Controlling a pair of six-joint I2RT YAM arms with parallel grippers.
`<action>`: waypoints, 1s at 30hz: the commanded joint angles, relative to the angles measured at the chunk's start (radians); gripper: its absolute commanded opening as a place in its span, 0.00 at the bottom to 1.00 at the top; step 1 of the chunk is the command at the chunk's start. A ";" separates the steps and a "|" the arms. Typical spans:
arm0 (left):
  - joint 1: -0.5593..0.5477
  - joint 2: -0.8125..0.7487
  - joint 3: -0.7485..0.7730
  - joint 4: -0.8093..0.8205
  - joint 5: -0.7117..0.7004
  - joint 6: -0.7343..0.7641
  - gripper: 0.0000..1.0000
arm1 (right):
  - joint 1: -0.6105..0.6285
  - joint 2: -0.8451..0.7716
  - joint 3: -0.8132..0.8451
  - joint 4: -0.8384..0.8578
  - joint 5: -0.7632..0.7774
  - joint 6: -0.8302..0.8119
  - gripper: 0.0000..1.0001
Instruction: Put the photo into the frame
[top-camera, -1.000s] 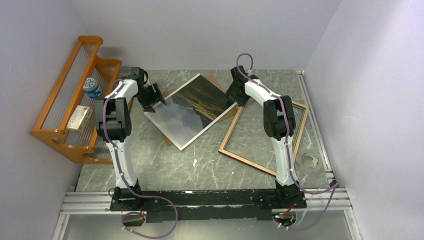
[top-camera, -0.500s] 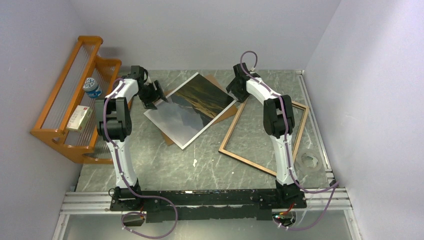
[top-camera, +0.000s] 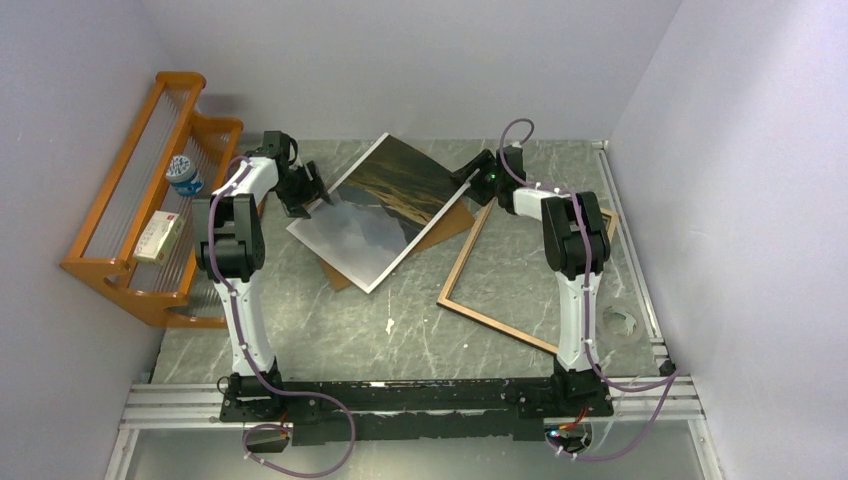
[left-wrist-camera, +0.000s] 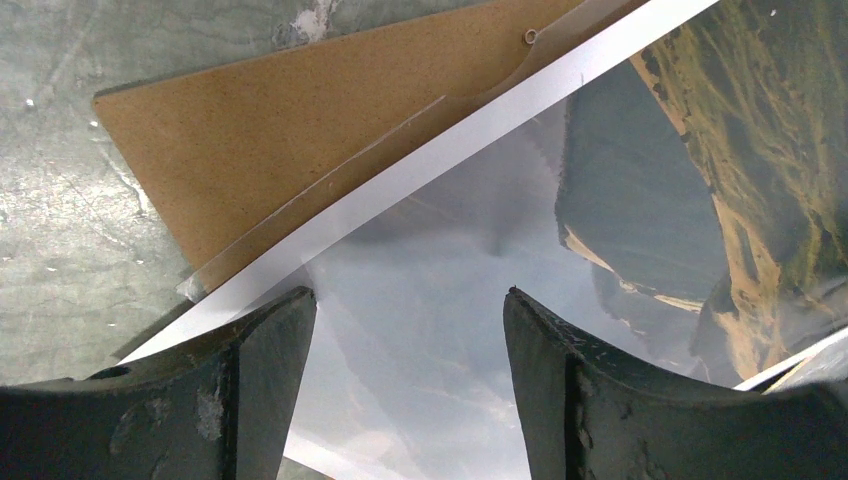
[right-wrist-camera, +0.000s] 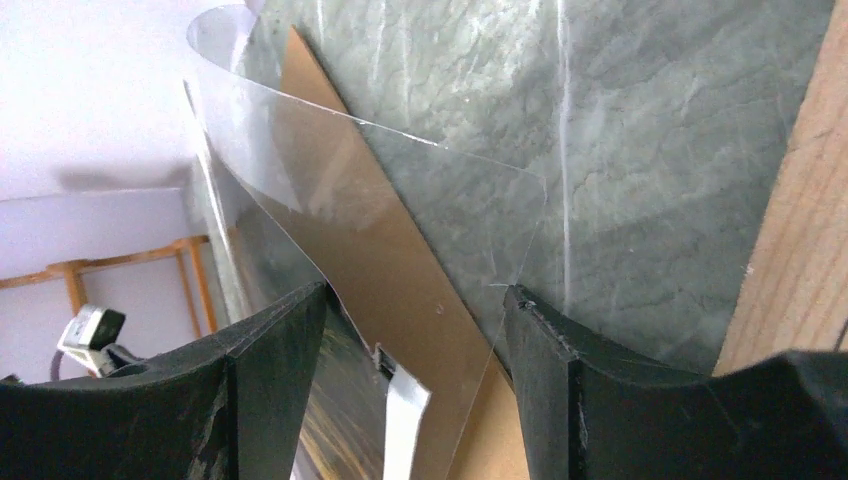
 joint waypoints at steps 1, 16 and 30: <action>0.000 0.042 -0.009 -0.029 -0.078 0.031 0.76 | 0.004 -0.025 -0.105 0.285 -0.101 0.050 0.70; 0.000 0.069 0.032 -0.059 -0.084 0.036 0.76 | -0.032 -0.064 -0.265 0.617 -0.083 0.200 0.90; 0.002 0.070 0.041 -0.066 -0.080 0.035 0.76 | -0.064 -0.051 -0.266 0.639 -0.128 0.214 0.36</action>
